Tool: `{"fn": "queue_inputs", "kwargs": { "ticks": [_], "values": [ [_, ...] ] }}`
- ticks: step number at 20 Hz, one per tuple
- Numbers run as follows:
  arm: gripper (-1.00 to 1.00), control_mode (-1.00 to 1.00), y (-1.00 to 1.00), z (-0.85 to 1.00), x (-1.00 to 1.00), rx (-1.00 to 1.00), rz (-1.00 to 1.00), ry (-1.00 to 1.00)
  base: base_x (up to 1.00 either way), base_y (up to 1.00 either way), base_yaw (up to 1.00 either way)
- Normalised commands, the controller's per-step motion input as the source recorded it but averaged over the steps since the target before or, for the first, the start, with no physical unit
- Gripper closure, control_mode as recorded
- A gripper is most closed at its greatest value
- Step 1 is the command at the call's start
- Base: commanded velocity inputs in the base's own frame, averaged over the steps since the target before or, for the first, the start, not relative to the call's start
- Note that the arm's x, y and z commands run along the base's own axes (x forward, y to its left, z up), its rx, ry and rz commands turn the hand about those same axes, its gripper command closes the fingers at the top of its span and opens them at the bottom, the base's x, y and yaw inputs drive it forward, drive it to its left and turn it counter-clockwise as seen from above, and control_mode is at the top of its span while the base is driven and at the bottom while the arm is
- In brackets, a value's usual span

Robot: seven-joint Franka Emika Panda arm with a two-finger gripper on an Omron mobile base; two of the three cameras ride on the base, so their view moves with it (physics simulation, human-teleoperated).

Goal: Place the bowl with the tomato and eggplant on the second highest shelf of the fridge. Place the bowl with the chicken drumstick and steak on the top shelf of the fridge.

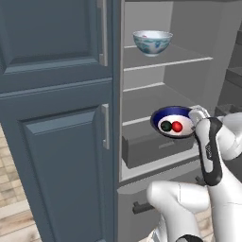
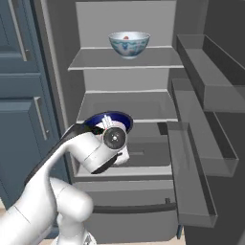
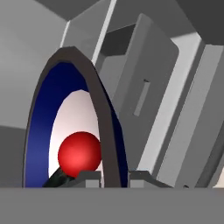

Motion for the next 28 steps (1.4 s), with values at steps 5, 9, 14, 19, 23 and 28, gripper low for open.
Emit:
{"fn": "queue_inputs", "kwargs": {
  "ticks": [5,9,14,19,23,28],
  "values": [
    [1.00,-1.00,0.00,0.32,0.97,0.00,-0.24,0.00,0.00,0.00,0.00],
    [1.00,-1.00,0.00,0.31,0.77,0.02,-0.13,0.00,0.00,0.00,0.00],
    [1.00,-1.00,-0.01,0.20,0.60,0.04,-0.06,0.00,0.00,0.00,0.00],
    [1.00,-1.00,-0.09,0.01,0.54,0.06,-0.01,0.01,0.00,0.00,0.00],
    [1.00,-1.00,-0.06,-0.22,0.41,0.02,0.00,0.02,0.00,0.00,0.00],
    [1.00,-1.00,-0.02,-0.13,0.44,0.00,0.00,0.00,0.00,0.00,0.00]
  ]
}}
